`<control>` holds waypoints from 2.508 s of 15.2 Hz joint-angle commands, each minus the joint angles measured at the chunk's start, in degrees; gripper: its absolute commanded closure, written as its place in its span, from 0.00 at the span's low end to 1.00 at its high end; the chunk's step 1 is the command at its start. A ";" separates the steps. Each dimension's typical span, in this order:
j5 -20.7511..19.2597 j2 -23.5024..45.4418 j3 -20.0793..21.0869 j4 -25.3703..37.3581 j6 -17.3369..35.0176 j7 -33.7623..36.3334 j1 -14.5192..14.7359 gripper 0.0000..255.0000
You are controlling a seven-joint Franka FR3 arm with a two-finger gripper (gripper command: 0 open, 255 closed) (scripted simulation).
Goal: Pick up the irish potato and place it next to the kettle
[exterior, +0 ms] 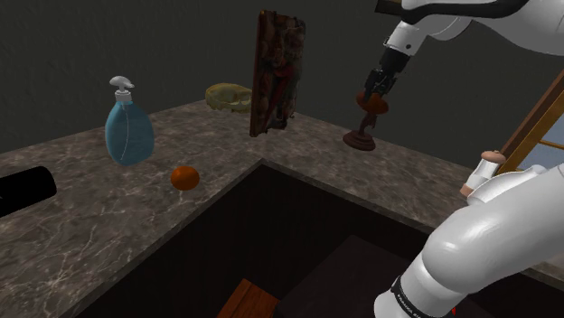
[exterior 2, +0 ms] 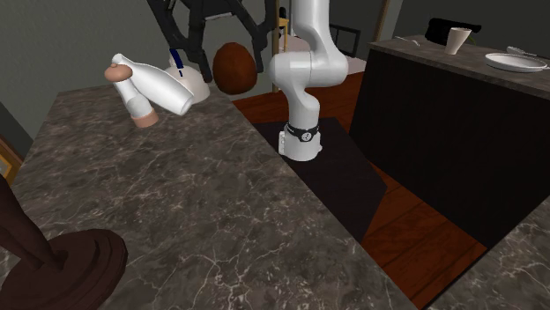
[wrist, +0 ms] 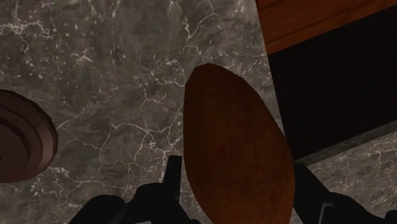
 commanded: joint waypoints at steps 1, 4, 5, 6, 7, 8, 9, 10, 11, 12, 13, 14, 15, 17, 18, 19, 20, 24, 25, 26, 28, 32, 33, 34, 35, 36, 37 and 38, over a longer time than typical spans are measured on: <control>-0.82 -0.97 -1.76 -0.44 -0.78 -2.57 -1.04 1.00; -2.05 -2.11 -4.36 -0.62 -2.01 -6.22 -2.48 1.00; -2.46 -2.37 -5.29 -0.55 -2.42 -7.48 -2.93 1.00; -2.85 -2.57 -6.24 -0.42 -2.83 -8.75 -3.37 1.00; -3.22 -2.71 -7.20 -0.22 -3.25 -10.05 -3.79 1.00; -3.58 -2.78 -8.20 0.05 -3.66 -11.37 -4.21 1.00; -3.93 -2.79 -9.22 0.38 -4.07 -12.72 -4.59 1.00; -4.25 -2.73 -10.28 0.77 -4.48 -14.09 -4.96 1.00; -4.55 -2.60 -11.36 1.23 -4.89 -15.49 -5.31 1.00; -4.81 -2.40 -12.48 1.75 -5.30 -16.91 -5.64 1.00; -5.05 -2.13 -13.64 2.33 -5.70 -18.36 -5.94 1.00; -5.25 -1.78 -14.84 2.99 -6.09 -19.85 -6.21 1.00; -5.40 -1.35 -16.08 3.70 -6.49 -21.37 -6.46 1.00; -5.54 -0.23 -18.68 5.33 -7.26 -24.53 -6.91 1.00; -5.52 0.47 -20.07 6.25 -7.65 -26.18 -7.08 1.00; -5.44 1.26 -21.55 7.24 -8.04 -27.87 -7.19 1.00; -5.25 2.17 -23.07 8.29 -8.43 -29.63 -7.31 1.00; -3.29 7.20 -30.13 13.25 -10.07 -37.46 -7.52 1.00; -2.36 8.94 -32.20 14.70 -10.54 -39.71 -7.55 1.00; -1.15 10.94 -34.43 16.24 -11.05 -42.13 -7.63 1.00; 2.41 16.09 -39.32 19.63 -12.34 -47.71 -8.19 1.00; 14.39 31.05 -45.86 28.16 -17.08 -61.24 -16.66 1.00; 17.01 34.32 -45.32 30.66 -18.53 -63.91 -20.71 1.00; 19.40 37.33 -44.62 33.32 -20.00 -66.23 -24.75 1.00; 21.58 40.10 -43.72 36.15 -21.49 -68.21 -28.82 1.00; 23.62 42.71 -42.70 39.19 -23.01 -69.90 -32.89 1.00; 25.61 45.24 -41.65 42.47 -24.58 -71.33 -36.97 1.00; 27.48 47.68 -40.36 46.07 -26.19 -72.46 -41.19 1.00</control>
